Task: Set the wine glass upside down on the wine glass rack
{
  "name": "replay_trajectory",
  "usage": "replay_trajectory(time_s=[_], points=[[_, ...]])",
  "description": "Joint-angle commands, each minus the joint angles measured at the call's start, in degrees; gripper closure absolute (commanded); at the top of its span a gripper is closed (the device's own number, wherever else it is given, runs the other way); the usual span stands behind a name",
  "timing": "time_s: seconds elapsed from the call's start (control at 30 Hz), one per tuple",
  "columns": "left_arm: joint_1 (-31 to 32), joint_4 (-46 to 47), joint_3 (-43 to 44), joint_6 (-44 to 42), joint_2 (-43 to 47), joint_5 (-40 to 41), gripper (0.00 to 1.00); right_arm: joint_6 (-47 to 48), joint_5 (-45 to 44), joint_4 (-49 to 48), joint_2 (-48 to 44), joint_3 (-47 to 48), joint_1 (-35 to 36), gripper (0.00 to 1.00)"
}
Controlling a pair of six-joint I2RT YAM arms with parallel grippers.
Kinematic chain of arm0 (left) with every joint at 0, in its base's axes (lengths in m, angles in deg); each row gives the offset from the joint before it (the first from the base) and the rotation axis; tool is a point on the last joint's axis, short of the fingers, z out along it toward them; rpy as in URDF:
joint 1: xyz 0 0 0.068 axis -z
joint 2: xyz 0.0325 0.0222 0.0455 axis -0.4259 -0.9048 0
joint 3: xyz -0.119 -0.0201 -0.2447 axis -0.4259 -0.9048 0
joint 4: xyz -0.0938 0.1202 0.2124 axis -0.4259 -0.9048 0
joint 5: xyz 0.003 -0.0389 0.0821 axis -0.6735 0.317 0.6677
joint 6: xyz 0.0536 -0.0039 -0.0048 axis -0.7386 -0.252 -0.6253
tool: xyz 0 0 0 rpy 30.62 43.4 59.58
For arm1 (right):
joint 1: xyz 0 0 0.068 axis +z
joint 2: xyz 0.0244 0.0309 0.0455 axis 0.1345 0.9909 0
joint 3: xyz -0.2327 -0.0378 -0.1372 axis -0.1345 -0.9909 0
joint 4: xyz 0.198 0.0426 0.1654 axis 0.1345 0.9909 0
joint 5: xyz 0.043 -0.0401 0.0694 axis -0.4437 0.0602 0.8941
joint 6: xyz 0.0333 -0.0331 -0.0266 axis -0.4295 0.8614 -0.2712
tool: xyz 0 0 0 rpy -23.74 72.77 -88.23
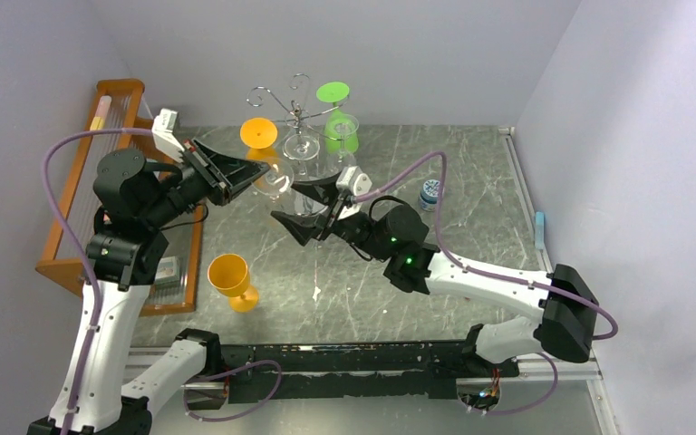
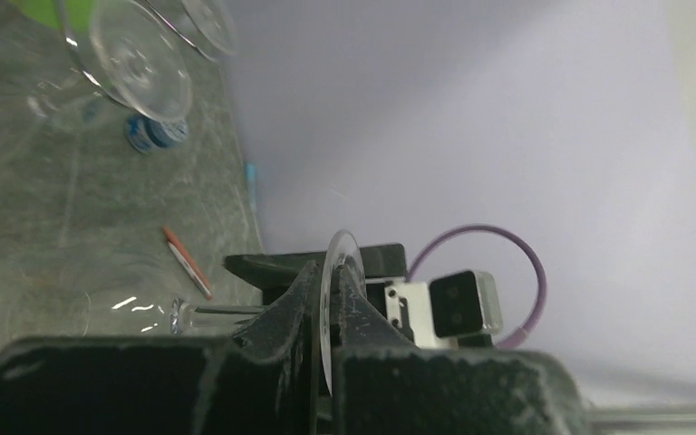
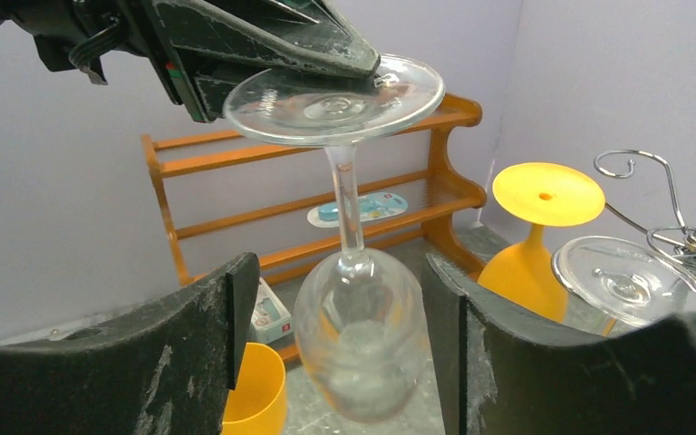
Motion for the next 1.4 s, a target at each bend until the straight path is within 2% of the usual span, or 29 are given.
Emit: replay_trajectory(time_s=[0.0,0.07,0.23,0.37,0.53,0.7,0.87,1.0,1.2,1.37], points=[[-0.26,-6.84,4.49,-5.32,1.18,12.46,0.95,-2.95,0.8,0.69,-3.33,-0.76,-0.21,0.3],[-0.21,-9.97,6.35,-7.31,0.74,19.36,0.95,-3.38,0.71,1.42,-4.9,-1.85,-0.19,0.29],[-0.23,-13.58,9.71,-12.99,-1.45,30.58,0.95,-5.36,-0.78,4.25,-9.24,-4.4,-0.21,0.28],[-0.22,-14.94,12.26,-16.32,-4.07,36.48,0.95,-6.67,-1.83,6.74,-12.68,-5.91,-0.21,0.29],[-0.26,-10.67,14.25,-19.94,-8.07,40.85,0.95,-7.92,-2.71,8.63,-15.46,-6.94,-0.21,0.28],[-0.37,-5.59,16.4,-21.92,-14.16,39.98,0.95,-8.73,-3.23,9.89,-17.36,-7.53,-0.21,0.28],[-2.09,3.44,16.91,-29.33,-19.16,38.28,0.95,-8.46,-3.57,10.95,-19.21,-8.73,-0.21,0.29],[-5.23,9.66,17.28,-31.3,-23.09,30.27,0.95,-8.24,-3.68,12.48,-19.89,-9.27,-0.21,0.29],[-9.15,16.62,16.69,-26.25,-28.05,17.33,0.95,-7.95,-5.51,12.49,-20.85,-10.07,-0.2,0.29],[-9.35,20.46,15.64,-19.23,-30.97,12.04,0.95,-7.47,-6.07,12.53,-20.59,-9.75,-0.21,0.29]])
